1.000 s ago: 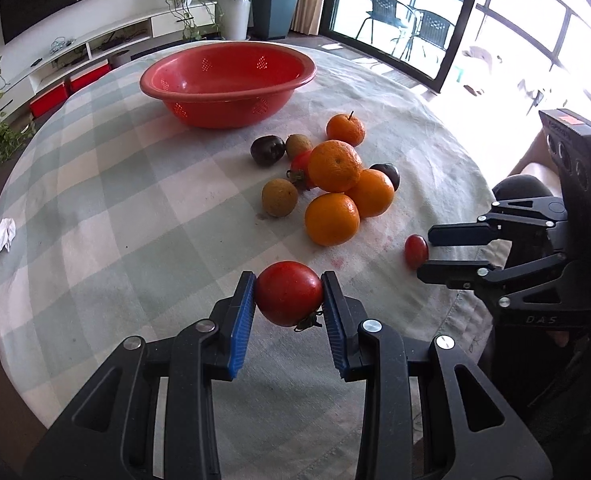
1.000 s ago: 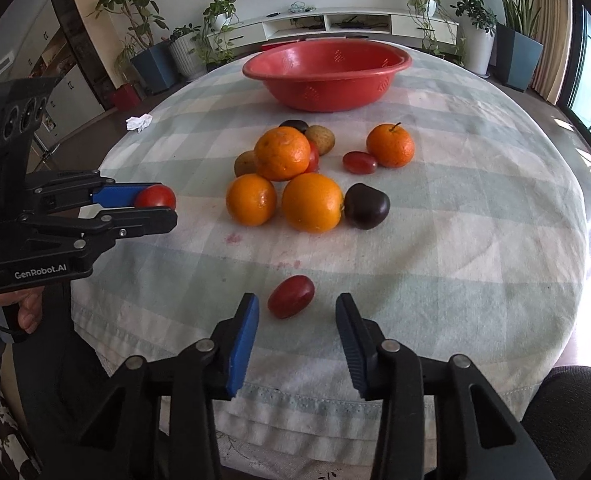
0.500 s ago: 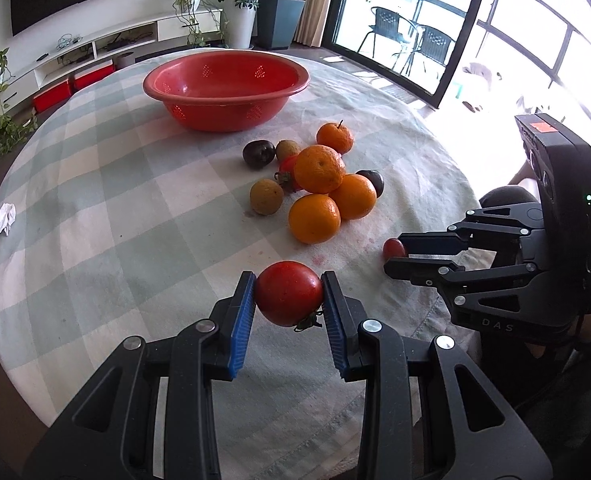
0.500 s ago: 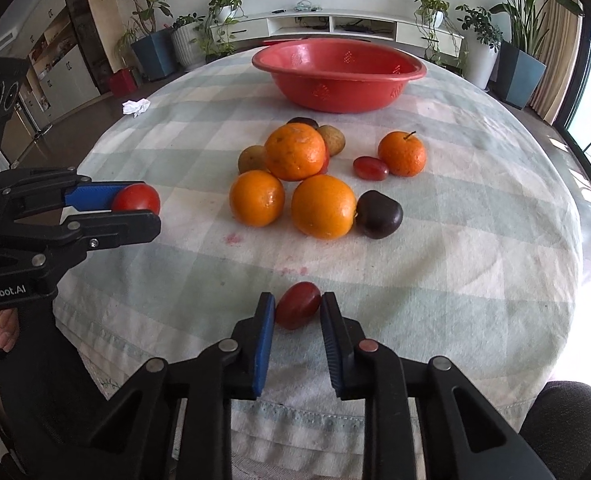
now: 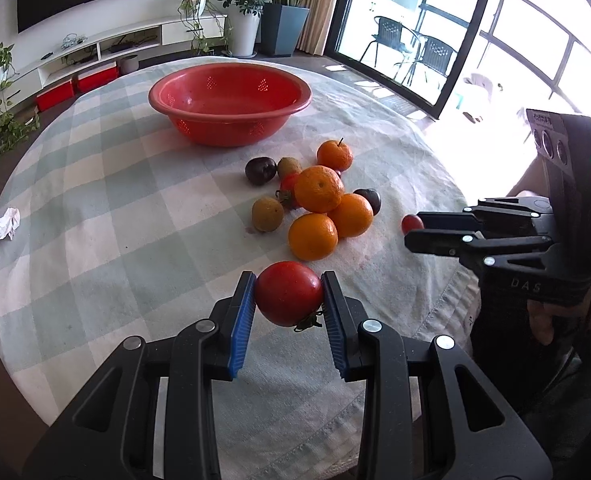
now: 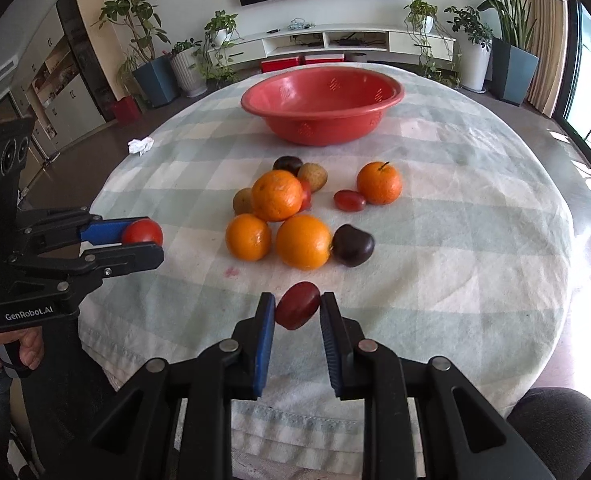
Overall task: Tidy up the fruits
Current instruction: 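Reach the right tool to the small red cherry tomato and grasp it, then release the tomato into the red bowl with the left tool while the right tool drops the cherry tomato, then lift both open tools away from the red bowl, then move the left tool to the orange and close on it, then reach the right tool to the dark plum and grasp it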
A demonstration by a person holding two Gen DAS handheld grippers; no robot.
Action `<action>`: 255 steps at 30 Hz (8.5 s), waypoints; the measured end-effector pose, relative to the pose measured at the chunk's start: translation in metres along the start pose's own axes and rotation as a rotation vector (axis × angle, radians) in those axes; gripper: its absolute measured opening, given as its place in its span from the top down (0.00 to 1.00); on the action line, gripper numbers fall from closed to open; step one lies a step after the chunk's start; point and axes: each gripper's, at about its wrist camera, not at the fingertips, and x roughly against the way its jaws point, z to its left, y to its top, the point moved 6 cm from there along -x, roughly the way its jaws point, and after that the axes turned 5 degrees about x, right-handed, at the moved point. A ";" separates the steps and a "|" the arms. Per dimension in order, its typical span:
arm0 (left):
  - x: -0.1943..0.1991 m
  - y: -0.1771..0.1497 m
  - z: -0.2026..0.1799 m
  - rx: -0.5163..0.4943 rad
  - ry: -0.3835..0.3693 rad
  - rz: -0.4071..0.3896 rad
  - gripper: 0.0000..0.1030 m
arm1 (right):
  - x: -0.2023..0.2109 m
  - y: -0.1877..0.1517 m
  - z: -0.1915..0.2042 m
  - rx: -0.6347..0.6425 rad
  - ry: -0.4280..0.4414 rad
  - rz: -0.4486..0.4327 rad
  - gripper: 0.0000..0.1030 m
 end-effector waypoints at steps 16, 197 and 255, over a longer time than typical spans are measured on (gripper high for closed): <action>-0.017 0.166 0.045 0.035 0.130 -0.094 0.70 | -0.006 0.167 -0.072 0.078 0.001 -0.167 0.75; -0.041 -0.017 -0.017 0.057 0.032 0.015 0.65 | -0.029 0.025 -0.030 0.314 0.070 0.094 0.36; -0.007 0.013 0.002 0.101 0.041 -0.082 0.65 | -0.029 0.047 -0.039 0.563 0.204 0.074 0.69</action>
